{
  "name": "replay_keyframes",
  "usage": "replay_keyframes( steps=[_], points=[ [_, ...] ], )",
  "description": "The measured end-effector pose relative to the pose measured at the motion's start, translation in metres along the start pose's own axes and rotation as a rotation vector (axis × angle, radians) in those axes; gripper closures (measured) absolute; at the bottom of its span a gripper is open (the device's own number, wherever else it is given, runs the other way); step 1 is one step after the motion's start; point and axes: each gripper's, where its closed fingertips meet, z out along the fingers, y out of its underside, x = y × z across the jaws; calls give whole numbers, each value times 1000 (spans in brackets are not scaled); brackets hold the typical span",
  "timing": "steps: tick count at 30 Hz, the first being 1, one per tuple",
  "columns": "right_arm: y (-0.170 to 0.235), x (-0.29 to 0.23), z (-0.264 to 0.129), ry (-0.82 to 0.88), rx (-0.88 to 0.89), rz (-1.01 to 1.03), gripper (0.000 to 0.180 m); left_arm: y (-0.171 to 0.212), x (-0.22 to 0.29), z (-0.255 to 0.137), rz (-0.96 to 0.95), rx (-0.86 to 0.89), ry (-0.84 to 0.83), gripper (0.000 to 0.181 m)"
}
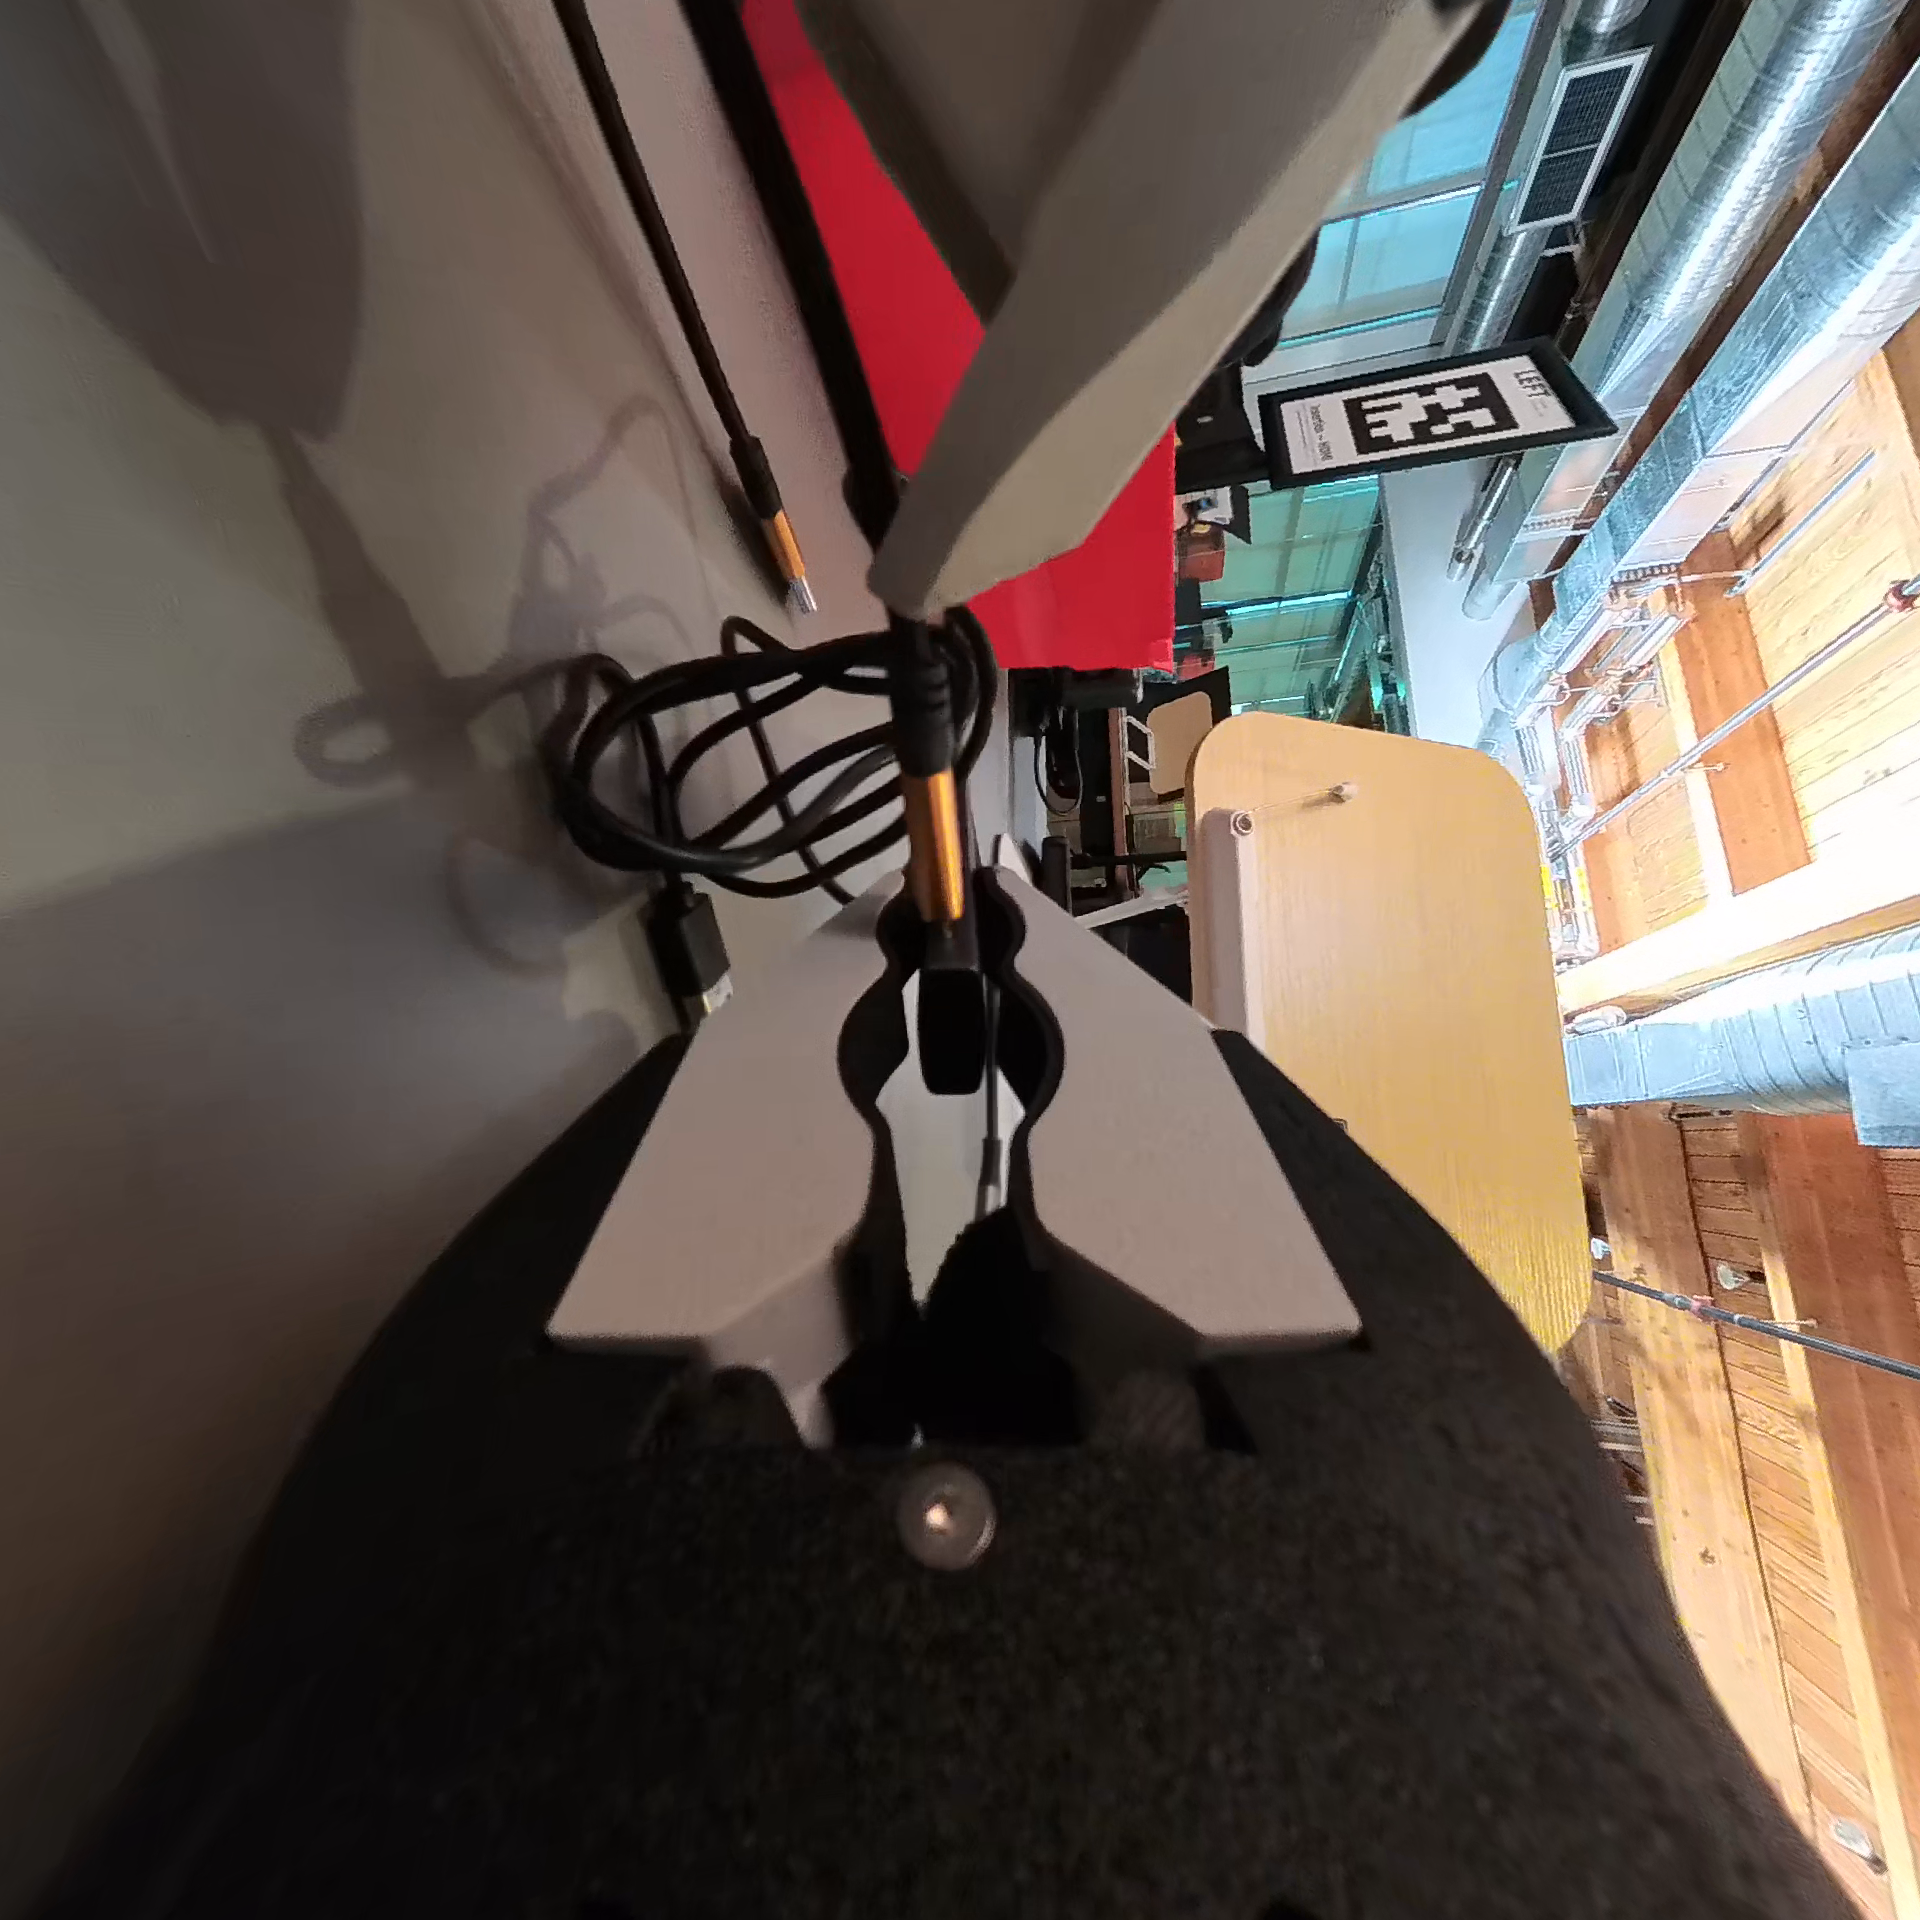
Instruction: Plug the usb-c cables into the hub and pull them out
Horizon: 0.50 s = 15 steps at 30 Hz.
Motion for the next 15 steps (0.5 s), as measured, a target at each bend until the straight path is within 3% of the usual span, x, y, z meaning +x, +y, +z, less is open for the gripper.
replay_keyframes(
  steps=[15],
  points=[
    [-4,2,-1,-9,-3,68,171,1,1,16,39,47,-8,172]
  ],
)
